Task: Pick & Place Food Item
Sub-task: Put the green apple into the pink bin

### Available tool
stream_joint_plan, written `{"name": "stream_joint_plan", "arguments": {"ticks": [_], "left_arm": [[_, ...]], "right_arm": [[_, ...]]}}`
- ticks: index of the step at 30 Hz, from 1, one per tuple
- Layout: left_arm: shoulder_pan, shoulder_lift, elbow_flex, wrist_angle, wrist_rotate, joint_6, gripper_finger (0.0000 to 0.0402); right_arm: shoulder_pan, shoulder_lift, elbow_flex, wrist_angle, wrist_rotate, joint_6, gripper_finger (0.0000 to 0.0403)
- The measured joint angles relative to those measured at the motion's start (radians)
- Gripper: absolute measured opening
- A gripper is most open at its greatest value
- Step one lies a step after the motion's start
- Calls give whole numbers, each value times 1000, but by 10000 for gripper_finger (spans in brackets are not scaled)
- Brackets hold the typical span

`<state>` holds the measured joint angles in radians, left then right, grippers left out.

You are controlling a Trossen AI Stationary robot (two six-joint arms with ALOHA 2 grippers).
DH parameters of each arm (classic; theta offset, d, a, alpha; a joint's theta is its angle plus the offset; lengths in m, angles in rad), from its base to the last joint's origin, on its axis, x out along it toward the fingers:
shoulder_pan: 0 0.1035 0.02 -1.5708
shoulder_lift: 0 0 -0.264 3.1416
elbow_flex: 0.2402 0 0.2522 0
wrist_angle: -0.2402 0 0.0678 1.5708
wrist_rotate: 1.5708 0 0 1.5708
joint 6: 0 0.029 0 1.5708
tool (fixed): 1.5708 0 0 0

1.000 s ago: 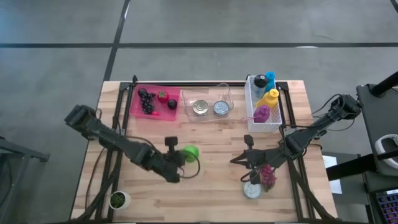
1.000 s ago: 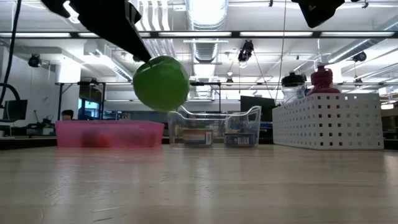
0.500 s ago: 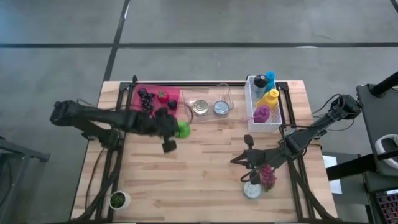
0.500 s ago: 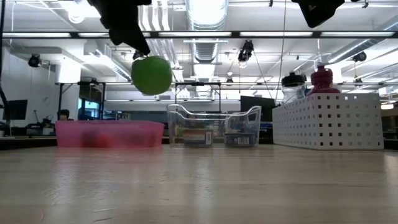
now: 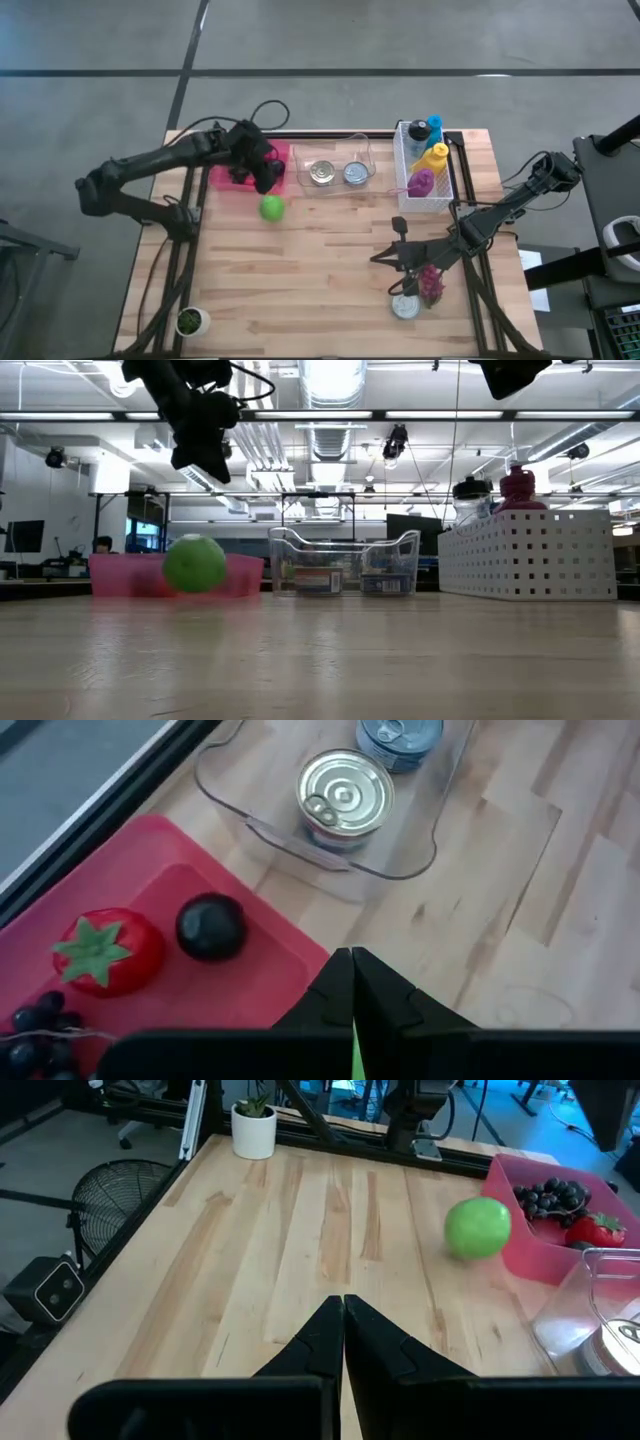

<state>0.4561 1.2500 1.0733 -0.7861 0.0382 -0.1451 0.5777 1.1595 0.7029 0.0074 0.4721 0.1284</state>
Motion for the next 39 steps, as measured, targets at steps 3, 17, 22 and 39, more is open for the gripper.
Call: {"name": "stream_joint_plan", "arguments": {"ticks": [3, 17, 22, 39], "left_arm": [[15, 0, 0, 0, 17, 27, 0], [-63, 0, 0, 0, 37, 85, 0], [-210, 3, 0, 1, 11, 146, 0], [-449, 144, -1, 18, -204, -149, 0]], "right_arm": [[0, 0, 0, -1, 0, -1, 8], [0, 0, 0, -2, 0, -18, 8], [0, 0, 0, -3, 0, -39, 8], [0, 0, 0, -2, 0, -27, 8]]}}
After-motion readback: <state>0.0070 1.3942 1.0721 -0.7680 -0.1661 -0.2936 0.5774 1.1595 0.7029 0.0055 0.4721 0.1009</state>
